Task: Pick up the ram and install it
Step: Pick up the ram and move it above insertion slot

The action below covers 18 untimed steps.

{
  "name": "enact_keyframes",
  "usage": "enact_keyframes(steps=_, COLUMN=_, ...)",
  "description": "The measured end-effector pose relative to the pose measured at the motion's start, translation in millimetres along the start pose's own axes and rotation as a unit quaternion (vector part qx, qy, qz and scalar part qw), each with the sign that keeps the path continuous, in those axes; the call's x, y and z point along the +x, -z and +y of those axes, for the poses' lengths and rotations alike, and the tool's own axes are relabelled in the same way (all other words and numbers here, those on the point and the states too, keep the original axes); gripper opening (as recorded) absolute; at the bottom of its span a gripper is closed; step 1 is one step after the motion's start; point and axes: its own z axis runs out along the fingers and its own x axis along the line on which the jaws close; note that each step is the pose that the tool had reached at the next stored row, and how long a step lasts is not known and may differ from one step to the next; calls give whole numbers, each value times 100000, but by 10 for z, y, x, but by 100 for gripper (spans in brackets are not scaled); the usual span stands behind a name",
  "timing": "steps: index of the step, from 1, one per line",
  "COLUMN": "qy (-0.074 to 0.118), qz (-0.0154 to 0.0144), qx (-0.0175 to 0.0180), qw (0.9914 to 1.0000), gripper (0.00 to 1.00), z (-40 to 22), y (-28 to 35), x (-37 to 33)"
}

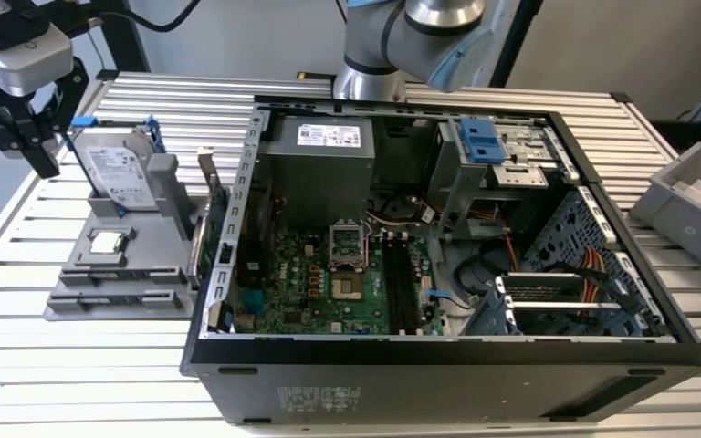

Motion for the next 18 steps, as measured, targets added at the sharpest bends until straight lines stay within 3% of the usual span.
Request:
enact_keyframes(steps=5, qy=2539, qz=136, qx=-40, qw=99968, gripper=0, z=0, y=1, x=0)
enact_keyframes(steps=9, qy=4820, qz=232, qx=-75, qw=99883, gripper=0, z=0, y=0, x=0)
enact_keyframes(steps=12, qy=6749, qz=333, qx=-106, qw=99771, gripper=0, z=0, y=0, x=0)
enact_keyframes(steps=18, qy=10520, qz=508, qx=-165, qw=99444, gripper=0, z=0, y=0, x=0)
